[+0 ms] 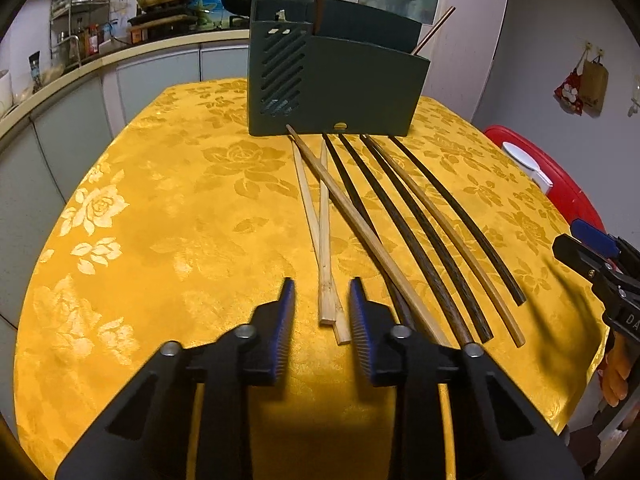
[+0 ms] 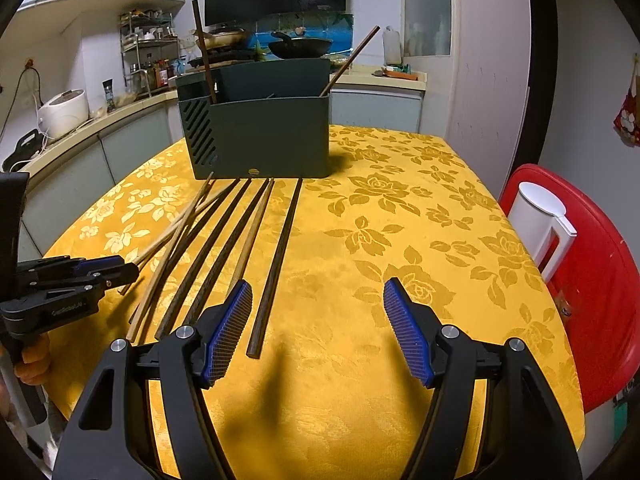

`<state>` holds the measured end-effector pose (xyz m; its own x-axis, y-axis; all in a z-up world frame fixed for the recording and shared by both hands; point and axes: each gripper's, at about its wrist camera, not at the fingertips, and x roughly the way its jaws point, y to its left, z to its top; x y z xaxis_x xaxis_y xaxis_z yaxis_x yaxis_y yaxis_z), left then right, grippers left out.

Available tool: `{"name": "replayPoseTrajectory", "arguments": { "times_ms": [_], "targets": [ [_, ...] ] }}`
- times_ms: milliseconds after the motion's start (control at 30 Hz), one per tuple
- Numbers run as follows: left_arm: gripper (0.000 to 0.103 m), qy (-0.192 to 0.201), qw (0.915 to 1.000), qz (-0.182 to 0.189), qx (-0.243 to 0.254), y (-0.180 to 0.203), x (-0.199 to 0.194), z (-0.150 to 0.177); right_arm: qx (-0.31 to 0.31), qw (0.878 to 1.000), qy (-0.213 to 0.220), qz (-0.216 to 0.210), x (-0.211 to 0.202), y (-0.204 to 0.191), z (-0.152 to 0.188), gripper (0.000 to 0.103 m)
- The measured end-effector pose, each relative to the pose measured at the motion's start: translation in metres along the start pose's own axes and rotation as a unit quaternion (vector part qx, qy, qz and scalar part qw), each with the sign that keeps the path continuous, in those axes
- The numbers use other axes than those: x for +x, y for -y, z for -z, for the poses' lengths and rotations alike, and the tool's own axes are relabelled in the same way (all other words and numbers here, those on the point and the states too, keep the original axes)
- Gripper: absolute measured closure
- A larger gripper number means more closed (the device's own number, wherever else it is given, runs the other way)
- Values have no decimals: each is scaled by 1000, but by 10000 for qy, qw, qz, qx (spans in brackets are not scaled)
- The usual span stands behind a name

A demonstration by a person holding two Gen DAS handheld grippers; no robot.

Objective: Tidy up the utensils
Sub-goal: 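Close left tool on a light bamboo chopstick while right tool grasps a dark chopstick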

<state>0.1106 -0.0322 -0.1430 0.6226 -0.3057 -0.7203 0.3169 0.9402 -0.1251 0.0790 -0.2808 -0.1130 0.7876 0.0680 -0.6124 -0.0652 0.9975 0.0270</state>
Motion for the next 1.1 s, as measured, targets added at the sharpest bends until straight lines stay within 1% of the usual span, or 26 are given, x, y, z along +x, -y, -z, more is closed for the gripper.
{"name": "replayPoseTrajectory", "arguments": {
  "times_ms": [67, 133, 267, 533, 600, 833, 967, 1033, 1100],
  "targets": [
    [90, -5, 10000, 7, -1, 0, 0, 0, 8, 10000, -16, -6, 1, 0, 1, 37],
    [95, -13, 10000, 17, -25, -1, 1, 0, -2, 10000, -39, -13, 3, 0, 2, 37],
    [95, 35, 10000, -51, 6, 0, -3, 1, -42, 10000, -74, -16, 5, -2, 5, 37],
    [95, 350, 9992, -170, -14, -2, -30, -2, -134, 9998, -130, -86, 9, -9, 14, 37],
    [95, 402, 9990, -172, -3, -2, -35, -2, -193, 9996, -135, -135, 9, -12, 16, 42],
    [95, 502, 9984, -211, 162, 4, -43, -2, -277, 9988, -272, -311, 19, -21, 25, 51],
    [95, 498, 9984, -208, 196, 6, -43, -2, -421, 9982, -313, -286, 27, -28, 29, 60],
    [95, 502, 9983, -209, 198, 5, -43, -2, -470, 9983, -257, -238, 26, -32, 30, 61],
    [95, 505, 9983, -225, 188, 5, -43, -1, -483, 9982, -236, -258, 25, -34, 31, 68]
  ]
}}
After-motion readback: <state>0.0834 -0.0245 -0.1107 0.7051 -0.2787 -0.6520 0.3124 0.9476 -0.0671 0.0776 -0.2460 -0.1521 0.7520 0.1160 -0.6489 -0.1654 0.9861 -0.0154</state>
